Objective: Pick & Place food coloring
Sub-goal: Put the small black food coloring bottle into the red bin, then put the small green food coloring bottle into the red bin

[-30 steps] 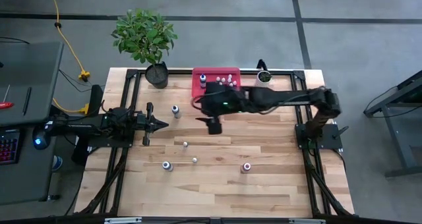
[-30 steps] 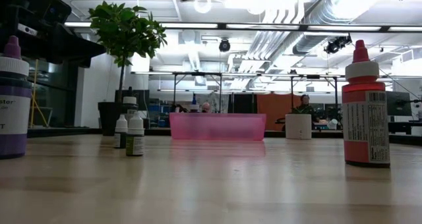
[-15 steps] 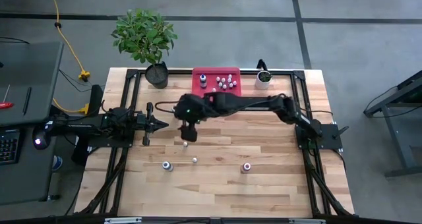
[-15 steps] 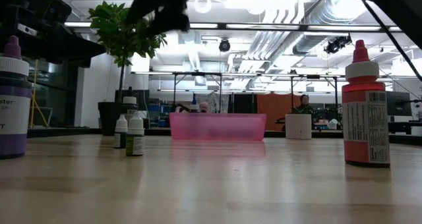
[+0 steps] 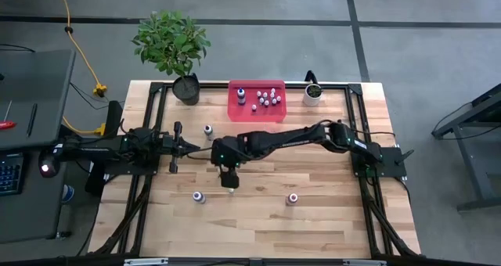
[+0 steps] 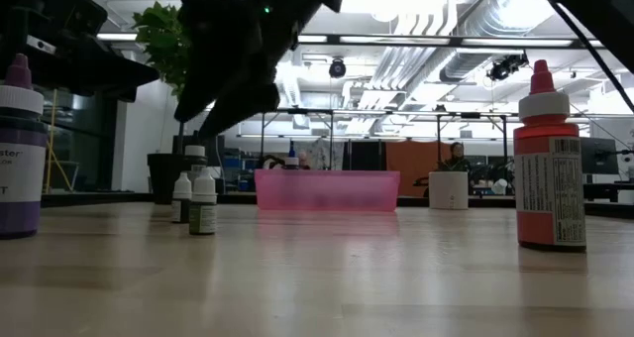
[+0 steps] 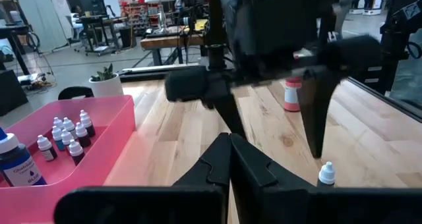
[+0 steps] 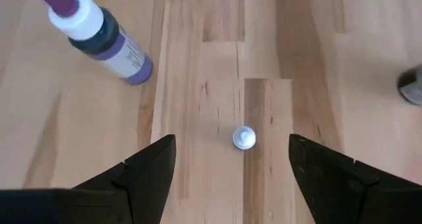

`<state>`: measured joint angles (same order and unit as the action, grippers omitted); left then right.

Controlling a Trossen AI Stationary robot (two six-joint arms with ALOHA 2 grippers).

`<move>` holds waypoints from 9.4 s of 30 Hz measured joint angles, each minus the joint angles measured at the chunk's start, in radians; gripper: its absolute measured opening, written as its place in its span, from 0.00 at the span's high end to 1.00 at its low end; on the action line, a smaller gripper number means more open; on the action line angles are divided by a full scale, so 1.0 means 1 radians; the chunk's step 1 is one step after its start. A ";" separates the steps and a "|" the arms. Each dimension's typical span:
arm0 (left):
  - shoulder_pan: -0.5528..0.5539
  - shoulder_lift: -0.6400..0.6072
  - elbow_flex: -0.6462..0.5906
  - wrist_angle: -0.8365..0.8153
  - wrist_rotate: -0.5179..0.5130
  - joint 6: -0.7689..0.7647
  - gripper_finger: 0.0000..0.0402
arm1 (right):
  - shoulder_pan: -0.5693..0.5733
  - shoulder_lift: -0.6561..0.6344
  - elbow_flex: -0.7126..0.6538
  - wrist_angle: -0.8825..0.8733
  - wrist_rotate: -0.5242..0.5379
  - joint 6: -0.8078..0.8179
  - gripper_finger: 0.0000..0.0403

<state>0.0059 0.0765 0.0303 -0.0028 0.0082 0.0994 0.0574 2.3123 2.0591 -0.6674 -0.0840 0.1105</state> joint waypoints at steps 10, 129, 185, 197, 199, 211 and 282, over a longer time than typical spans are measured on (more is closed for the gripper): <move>0.000 0.000 0.000 0.000 0.000 0.000 1.00 | 0.009 0.000 -0.128 0.164 0.035 0.021 0.30; 0.000 0.000 0.000 0.000 0.000 0.000 1.00 | -0.004 0.036 0.067 -0.171 0.053 0.047 0.91; 0.000 0.000 0.000 0.000 0.000 0.000 1.00 | -0.409 -0.235 -0.340 0.034 0.476 0.431 0.91; 0.000 0.000 0.000 0.000 0.000 0.000 1.00 | -0.477 -0.221 -0.340 0.060 0.425 0.431 0.91; 0.000 0.000 0.000 0.000 0.000 0.000 1.00 | -0.478 -0.210 -0.340 0.071 0.429 0.430 0.91; 0.000 0.000 0.000 0.000 0.000 0.000 1.00 | -0.490 -0.143 -0.341 0.108 0.387 0.421 0.91; 0.000 0.000 0.000 0.000 0.000 0.000 1.00 | -0.184 -0.436 -0.339 -0.080 -0.039 -0.142 0.70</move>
<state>0.0059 0.0761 0.0303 -0.0029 0.0078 0.0994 -0.1262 1.8763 1.7203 -0.7479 -0.1233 -0.0316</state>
